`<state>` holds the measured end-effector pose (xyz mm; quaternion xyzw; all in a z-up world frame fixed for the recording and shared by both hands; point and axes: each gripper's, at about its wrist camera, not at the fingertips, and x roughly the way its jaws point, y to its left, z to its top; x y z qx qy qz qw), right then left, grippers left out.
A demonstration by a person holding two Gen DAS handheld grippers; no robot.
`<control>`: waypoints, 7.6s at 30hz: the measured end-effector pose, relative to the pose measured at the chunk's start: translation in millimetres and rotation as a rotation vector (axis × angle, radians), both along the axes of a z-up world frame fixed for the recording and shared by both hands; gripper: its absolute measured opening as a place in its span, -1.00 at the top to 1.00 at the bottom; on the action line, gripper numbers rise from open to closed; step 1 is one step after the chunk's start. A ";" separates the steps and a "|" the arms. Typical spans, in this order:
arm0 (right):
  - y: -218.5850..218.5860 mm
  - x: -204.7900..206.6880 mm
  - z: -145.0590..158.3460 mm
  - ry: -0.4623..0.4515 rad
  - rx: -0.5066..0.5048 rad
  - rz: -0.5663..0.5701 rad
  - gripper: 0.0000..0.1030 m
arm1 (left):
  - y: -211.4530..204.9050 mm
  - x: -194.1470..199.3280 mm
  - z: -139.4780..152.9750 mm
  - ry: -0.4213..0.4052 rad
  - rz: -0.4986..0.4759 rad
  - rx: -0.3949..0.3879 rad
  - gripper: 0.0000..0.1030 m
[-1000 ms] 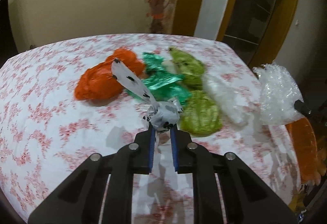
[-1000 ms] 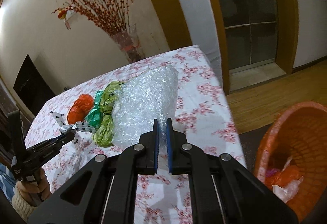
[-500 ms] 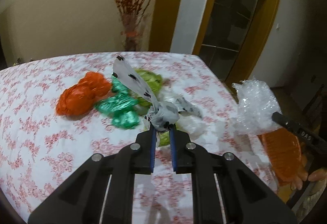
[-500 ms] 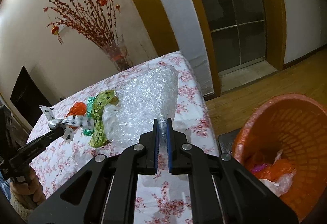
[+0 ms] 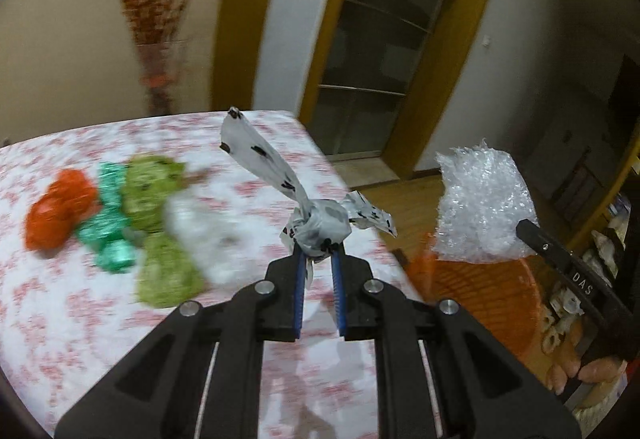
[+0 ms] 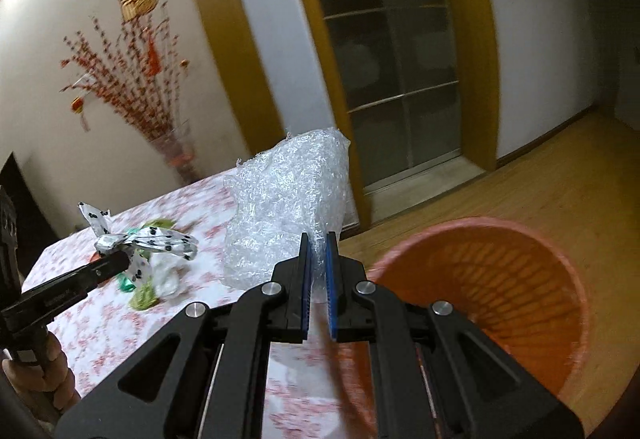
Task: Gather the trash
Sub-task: 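Carry the paw-print bag and bubble wrap over the orange basket, then open both tools to drop the paw-print bag and bubble wrap into the basket, then return to the table and grasp the clear plastic bag with the right tool, then grasp the orange bag with the left tool while the right tool holds the clear bag, then carry the orange bag and clear bag over the basket, then open both tools to drop the orange and clear bags into the basket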
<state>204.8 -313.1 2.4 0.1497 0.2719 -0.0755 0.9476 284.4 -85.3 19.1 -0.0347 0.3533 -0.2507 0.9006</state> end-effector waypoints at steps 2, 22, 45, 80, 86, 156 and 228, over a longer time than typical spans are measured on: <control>-9.4 -8.0 0.5 -0.004 -0.008 -0.037 0.88 | -20.7 -3.2 0.0 0.000 -0.038 -0.005 0.74; -79.2 -63.2 -13.1 0.016 0.008 -0.266 0.88 | -157.3 -37.5 -19.9 0.045 -0.299 0.001 0.74; -99.4 -68.1 -31.8 0.051 0.059 -0.310 -0.08 | -179.5 -25.3 -72.2 0.156 -0.273 0.072 -0.04; 46.1 23.7 -35.9 0.139 -0.049 0.118 -0.73 | 125.9 34.6 -76.2 0.207 0.406 0.150 -0.91; 99.7 66.4 -44.4 0.175 -0.058 0.271 -0.73 | 182.7 46.9 -73.8 0.154 0.489 0.205 -0.91; 82.3 89.5 -31.8 0.220 -0.043 0.225 0.34 | 217.0 119.8 -57.4 0.095 0.468 0.207 -0.20; -90.8 -61.2 2.1 0.011 0.001 -0.338 0.33 | -179.8 -37.5 -37.5 -0.016 -0.206 0.106 -0.22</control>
